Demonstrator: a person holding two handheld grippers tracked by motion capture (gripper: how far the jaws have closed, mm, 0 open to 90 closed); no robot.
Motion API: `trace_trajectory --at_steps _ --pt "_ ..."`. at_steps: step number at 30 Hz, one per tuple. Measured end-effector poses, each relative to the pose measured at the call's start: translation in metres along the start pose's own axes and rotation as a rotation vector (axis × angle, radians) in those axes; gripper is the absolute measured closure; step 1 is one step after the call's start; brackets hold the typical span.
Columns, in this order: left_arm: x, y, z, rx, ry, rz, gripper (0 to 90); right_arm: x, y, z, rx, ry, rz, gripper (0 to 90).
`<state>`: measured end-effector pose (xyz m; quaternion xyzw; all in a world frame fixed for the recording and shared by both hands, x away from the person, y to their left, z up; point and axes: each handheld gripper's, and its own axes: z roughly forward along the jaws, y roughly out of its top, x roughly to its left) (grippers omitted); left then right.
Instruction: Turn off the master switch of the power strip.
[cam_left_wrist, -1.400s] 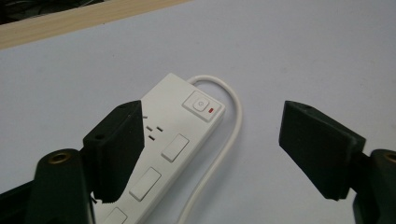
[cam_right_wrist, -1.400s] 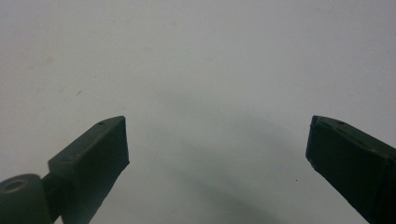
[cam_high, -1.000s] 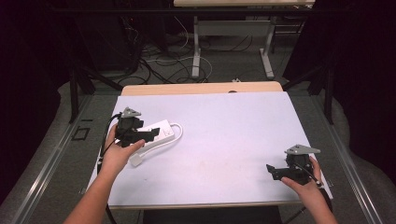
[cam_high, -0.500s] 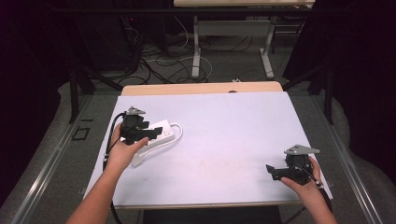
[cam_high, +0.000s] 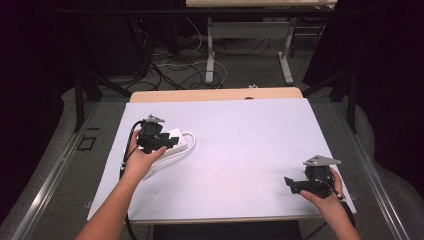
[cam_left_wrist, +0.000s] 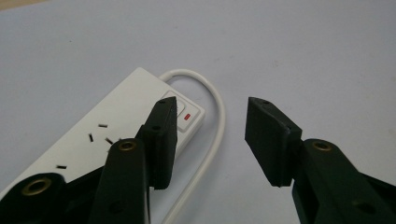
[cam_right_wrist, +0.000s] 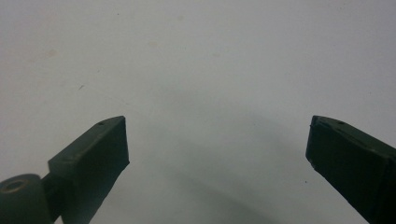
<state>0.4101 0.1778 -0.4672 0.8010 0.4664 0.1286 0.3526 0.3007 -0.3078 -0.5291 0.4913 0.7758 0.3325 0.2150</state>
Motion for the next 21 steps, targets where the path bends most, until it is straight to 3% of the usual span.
trace_trajectory --at_steps 7,12,19,21 --pt "-0.002 0.003 0.011 0.035 0.023 -0.001 61.8 0.0 0.0 0.001 0.003 0.002 0.004 5.5" --pt "-0.002 0.006 0.017 0.055 0.017 -0.023 66.9 -0.001 -0.001 0.002 0.001 0.001 -0.004 5.5" --pt "-0.003 0.009 0.026 0.056 0.066 -0.06 76.2 -0.001 -0.001 0.002 0.005 -0.001 -0.003 5.5" --pt "-0.002 0.01 0.031 0.05 0.059 -0.083 77.6 -0.001 -0.002 0.003 0.005 0.0 -0.002 5.5"
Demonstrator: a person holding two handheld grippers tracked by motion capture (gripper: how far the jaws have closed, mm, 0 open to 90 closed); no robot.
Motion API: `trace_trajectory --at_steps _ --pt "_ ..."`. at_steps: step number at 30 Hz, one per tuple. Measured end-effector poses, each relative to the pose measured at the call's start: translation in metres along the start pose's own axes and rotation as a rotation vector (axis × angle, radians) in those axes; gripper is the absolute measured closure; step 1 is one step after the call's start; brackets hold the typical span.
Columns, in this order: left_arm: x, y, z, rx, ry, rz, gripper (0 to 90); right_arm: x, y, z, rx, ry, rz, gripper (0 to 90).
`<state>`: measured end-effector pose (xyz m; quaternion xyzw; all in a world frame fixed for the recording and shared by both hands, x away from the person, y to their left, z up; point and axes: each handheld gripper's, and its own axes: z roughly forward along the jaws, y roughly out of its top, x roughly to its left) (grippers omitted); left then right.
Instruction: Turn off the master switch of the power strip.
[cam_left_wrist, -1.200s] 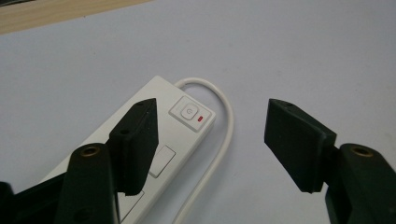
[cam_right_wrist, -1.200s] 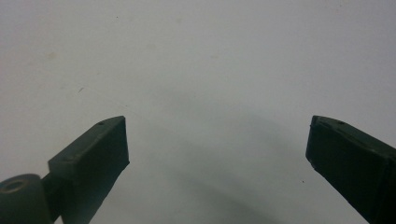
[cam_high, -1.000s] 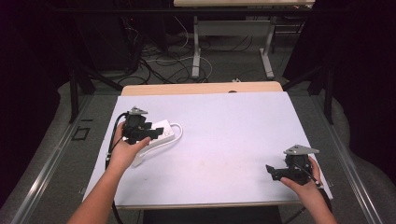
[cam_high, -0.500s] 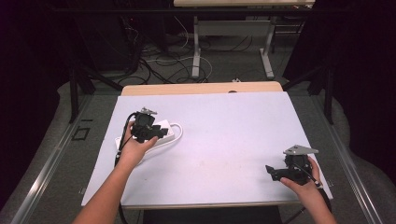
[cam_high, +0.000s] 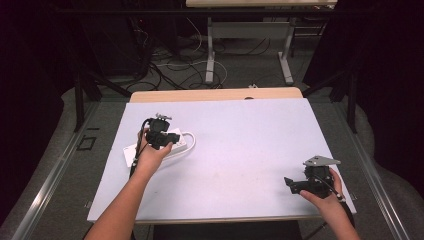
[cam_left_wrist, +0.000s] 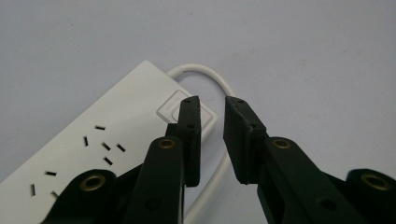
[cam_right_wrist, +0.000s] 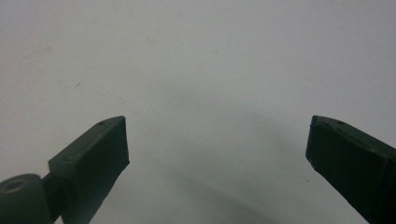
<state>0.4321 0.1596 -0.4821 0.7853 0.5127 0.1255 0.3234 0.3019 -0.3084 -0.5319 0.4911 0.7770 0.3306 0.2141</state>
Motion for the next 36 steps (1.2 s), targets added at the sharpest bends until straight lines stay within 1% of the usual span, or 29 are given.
trace_trajectory --at_steps 1,3,5,6,7,12,13,15,18,19,21,24,26,28,30,31,33,34,35,36 --pt "0.0 0.0 0.0 0.0 0.0 0.0 78.2 0.0 0.0 0.0 0.0 -0.001 0.0 5.6" --pt "0.0 0.001 0.003 0.001 0.002 -0.012 79.7 0.0 0.0 0.0 0.0 0.0 -0.006 5.5" --pt "0.001 0.001 0.006 0.006 -0.005 -0.035 79.7 -0.001 0.0 0.0 0.001 0.0 -0.005 5.5" --pt "0.0 0.001 0.008 0.001 -0.009 -0.053 80.0 -0.001 0.0 0.0 0.0 -0.001 -0.008 5.5" --pt "0.001 0.002 0.009 0.005 -0.003 -0.05 80.9 -0.001 0.0 0.0 0.002 -0.002 -0.005 5.6" --pt "0.003 0.003 0.014 0.003 0.004 -0.087 83.4 0.0 0.0 0.001 0.002 -0.001 -0.003 5.6" --pt "0.004 0.003 0.015 0.005 0.007 -0.085 83.7 0.0 0.0 0.001 0.001 -0.002 -0.001 5.6" --pt "0.005 0.004 0.018 0.007 0.021 -0.097 84.8 0.0 -0.001 0.001 0.001 0.002 -0.003 5.6" --pt "0.006 0.004 0.021 0.01 0.031 -0.108 86.0 -0.001 -0.001 0.002 0.003 0.003 -0.002 5.6" --pt "0.007 0.005 0.021 0.015 0.036 -0.106 86.3 -0.001 -0.001 0.002 0.003 0.005 -0.003 5.6" --pt "0.008 0.005 0.023 0.011 0.041 -0.118 86.6 0.0 -0.001 0.002 0.003 0.006 -0.002 5.6" --pt "0.01 0.006 0.024 0.019 0.043 -0.128 88.3 0.0 -0.001 0.003 0.006 0.0 0.006 5.6" --pt "0.011 0.006 0.026 0.017 0.049 -0.134 89.8 0.0 -0.001 0.003 0.007 0.006 0.007 5.6" --pt "0.011 0.006 0.027 0.032 0.044 -0.151 90.0 0.0 -0.001 0.002 0.008 0.002 0.001 5.6" --pt "0.011 0.007 0.03 0.036 0.052 -0.158 90.0 0.0 -0.001 0.003 0.007 0.006 -0.001 5.7" --pt "0.011 0.007 0.031 0.037 0.05 -0.159 90.0 -0.001 -0.001 0.003 0.007 0.006 -0.006 5.7" --pt "0.011 0.008 0.035 0.058 0.057 -0.157 90.0 -0.001 -0.001 0.003 0.007 0.005 -0.006 5.7" --pt "0.011 0.008 0.035 0.058 0.057 -0.157 90.0 -0.001 -0.001 0.003 0.007 0.005 -0.006 5.7" --pt "0.01 0.008 0.036 0.062 0.057 -0.162 90.0 -0.001 -0.001 0.003 0.008 0.005 0.004 5.7" --pt "0.01 0.008 0.037 0.065 0.057 -0.159 90.0 -0.001 -0.001 0.003 0.007 0.004 0.004 5.6"
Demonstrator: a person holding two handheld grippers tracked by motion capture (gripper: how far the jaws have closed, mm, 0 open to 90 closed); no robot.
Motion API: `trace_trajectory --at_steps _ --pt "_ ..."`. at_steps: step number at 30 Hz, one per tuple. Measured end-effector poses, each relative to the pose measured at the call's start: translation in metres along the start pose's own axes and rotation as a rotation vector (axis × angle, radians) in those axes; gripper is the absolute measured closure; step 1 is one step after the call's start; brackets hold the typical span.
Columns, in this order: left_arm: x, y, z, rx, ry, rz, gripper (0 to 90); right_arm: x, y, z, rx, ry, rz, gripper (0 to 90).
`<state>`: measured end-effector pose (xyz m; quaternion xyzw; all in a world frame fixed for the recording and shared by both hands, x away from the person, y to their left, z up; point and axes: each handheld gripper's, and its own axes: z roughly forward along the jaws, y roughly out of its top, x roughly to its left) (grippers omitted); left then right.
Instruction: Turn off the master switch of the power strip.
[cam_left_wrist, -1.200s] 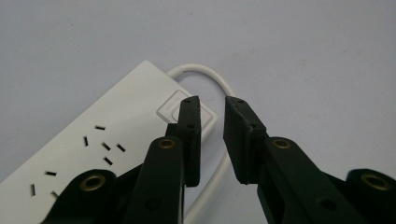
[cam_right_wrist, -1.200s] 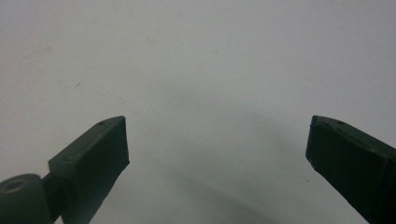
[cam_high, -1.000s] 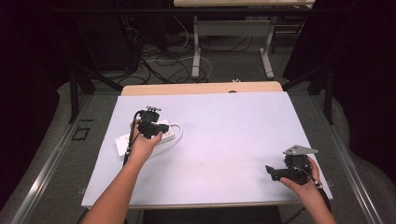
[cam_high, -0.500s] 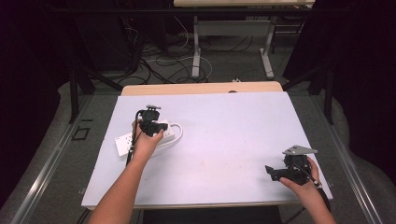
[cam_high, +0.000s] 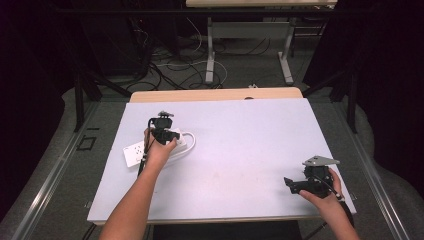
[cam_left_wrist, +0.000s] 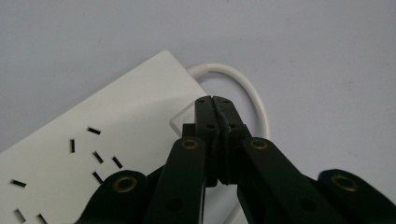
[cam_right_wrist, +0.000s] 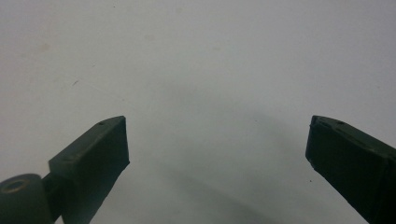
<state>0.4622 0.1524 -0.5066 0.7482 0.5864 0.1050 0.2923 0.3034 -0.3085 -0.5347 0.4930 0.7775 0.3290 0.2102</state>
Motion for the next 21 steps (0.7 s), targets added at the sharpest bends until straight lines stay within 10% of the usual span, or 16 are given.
trace_trajectory --at_steps 21 --pt "-0.001 0.002 0.014 0.033 0.02 -0.011 90.0 0.0 0.0 0.001 0.003 0.0 -0.006 5.6"
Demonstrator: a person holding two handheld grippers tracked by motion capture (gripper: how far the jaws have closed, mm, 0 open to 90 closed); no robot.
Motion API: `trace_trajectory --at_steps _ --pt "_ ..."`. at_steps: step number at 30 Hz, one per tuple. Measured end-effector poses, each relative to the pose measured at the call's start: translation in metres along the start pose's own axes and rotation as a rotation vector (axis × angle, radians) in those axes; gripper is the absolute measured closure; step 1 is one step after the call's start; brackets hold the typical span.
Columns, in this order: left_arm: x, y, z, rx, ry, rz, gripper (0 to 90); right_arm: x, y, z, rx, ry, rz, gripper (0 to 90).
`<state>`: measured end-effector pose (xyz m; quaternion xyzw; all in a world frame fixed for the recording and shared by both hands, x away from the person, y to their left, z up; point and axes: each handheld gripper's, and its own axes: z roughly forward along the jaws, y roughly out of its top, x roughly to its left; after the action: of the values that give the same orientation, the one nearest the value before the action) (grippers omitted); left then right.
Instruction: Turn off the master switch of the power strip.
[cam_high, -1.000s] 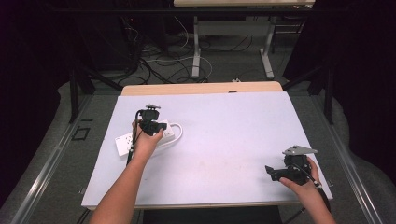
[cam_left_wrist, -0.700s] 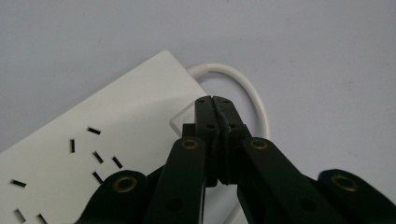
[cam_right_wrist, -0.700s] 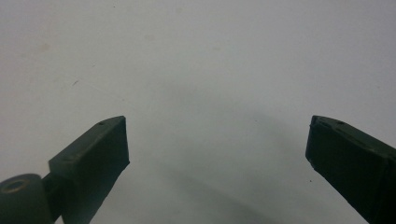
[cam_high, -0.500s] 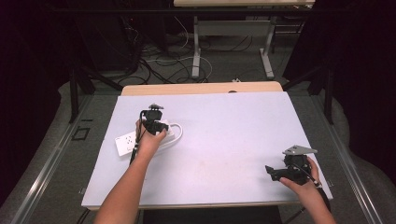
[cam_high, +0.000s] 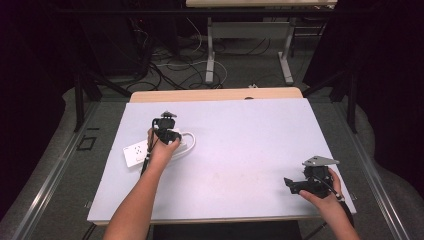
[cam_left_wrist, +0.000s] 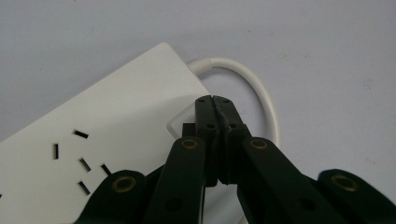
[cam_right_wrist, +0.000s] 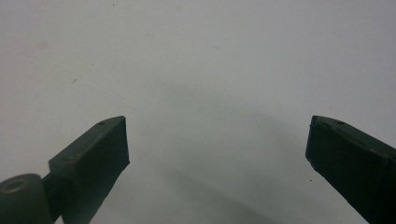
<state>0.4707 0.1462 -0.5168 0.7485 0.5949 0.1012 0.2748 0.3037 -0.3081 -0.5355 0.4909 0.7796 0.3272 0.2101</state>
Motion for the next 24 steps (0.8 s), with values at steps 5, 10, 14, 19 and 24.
trace_trajectory --at_steps 5,10,14,19,24 --pt "-0.0007 0.0 0.0005 -0.001 0.001 -0.001 90.0 -0.0001 0.0 -0.0001 -0.001 0.0 -0.001 5.6" --pt "-0.0018 -0.0004 0.0009 0.005 -0.003 0.016 90.0 0.0006 0.0 -0.0001 0.002 -0.001 -0.002 5.6" --pt "0.0 0.0 0.0016 0.016 -0.03 0.013 90.0 0.0004 0.0001 -0.0003 0.001 -0.001 -0.007 5.6" --pt "-0.0048 0.0011 0.0013 0.025 0.084 0.056 90.0 0.0006 0.0001 -0.0005 0.001 0.0 -0.006 5.6" --pt "0.0022 0.0013 0.0012 0.02 0.033 0.021 90.0 0.0003 0.0001 -0.0007 0.0 -0.003 -0.006 5.7"
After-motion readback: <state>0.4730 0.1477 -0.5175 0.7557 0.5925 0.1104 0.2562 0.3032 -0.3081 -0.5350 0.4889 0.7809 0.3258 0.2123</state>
